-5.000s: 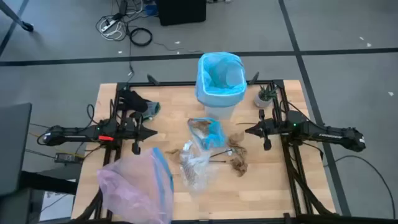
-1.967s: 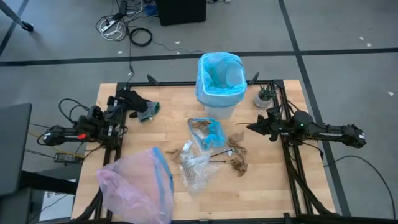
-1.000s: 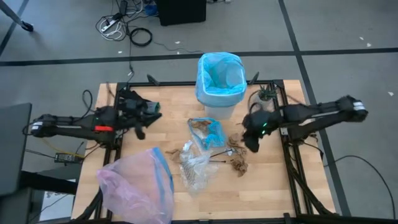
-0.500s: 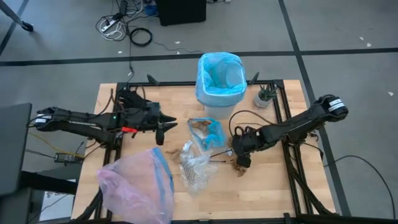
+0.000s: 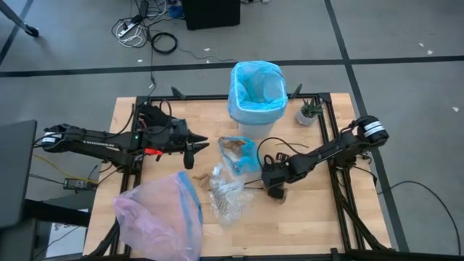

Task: Place trash/remove bag and relplace
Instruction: Put the brown paper into the trash bin, then put the blue plastic into the trash bin

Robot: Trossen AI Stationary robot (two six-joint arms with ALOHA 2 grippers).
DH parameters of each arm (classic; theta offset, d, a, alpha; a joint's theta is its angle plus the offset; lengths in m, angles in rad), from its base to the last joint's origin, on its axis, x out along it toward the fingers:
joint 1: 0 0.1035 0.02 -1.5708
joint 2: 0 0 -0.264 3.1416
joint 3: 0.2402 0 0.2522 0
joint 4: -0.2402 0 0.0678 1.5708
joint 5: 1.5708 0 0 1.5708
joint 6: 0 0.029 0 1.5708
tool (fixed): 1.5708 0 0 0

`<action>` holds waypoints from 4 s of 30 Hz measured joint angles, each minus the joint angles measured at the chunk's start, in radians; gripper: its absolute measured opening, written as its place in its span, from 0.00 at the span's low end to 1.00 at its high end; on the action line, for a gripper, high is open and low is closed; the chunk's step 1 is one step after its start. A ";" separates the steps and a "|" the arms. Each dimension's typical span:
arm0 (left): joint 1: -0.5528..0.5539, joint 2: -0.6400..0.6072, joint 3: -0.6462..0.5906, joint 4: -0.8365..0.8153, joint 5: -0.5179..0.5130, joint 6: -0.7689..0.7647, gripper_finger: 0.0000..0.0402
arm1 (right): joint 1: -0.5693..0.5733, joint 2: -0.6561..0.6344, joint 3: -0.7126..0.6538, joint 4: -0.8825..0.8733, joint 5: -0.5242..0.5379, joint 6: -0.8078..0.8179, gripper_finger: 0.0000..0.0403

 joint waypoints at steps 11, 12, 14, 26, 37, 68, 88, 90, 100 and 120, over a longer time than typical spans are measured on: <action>0.001 0.000 0.000 0.068 -0.038 -0.032 0.31 | 0.001 -0.247 -0.003 -0.067 -0.092 0.106 0.01; 0.000 0.000 0.000 0.068 -0.038 -0.033 0.31 | 0.001 -0.283 -0.003 -0.078 -0.094 0.118 0.01; 0.000 0.000 0.000 0.070 -0.038 -0.033 0.31 | 0.001 -0.361 0.008 -0.088 -0.092 0.141 0.00; 0.000 0.000 -0.001 0.110 -0.060 -0.118 0.31 | -0.177 -0.560 0.339 0.018 0.015 -0.133 0.00; 0.000 0.000 -0.002 0.201 -0.010 -0.130 0.31 | -0.570 -0.401 0.512 0.202 0.043 -0.418 0.00; 0.047 0.000 -0.002 0.191 -0.010 0.005 0.32 | -0.739 -0.366 0.512 0.201 -0.002 -0.406 0.54; 0.084 -0.005 -0.001 0.157 -0.037 0.057 0.32 | -0.407 -0.739 0.359 -0.846 0.287 0.203 0.53; 0.084 -0.005 -0.001 0.156 -0.050 0.060 0.32 | -0.382 -0.738 0.251 -0.832 0.240 0.251 0.53; 0.081 -0.005 -0.001 0.135 -0.055 -0.031 0.32 | -0.279 -0.715 -0.191 -0.378 0.170 0.268 0.48; 0.080 -0.005 -0.001 0.076 -0.051 -0.056 0.32 | -0.398 -0.711 -0.450 0.074 0.163 -0.186 0.46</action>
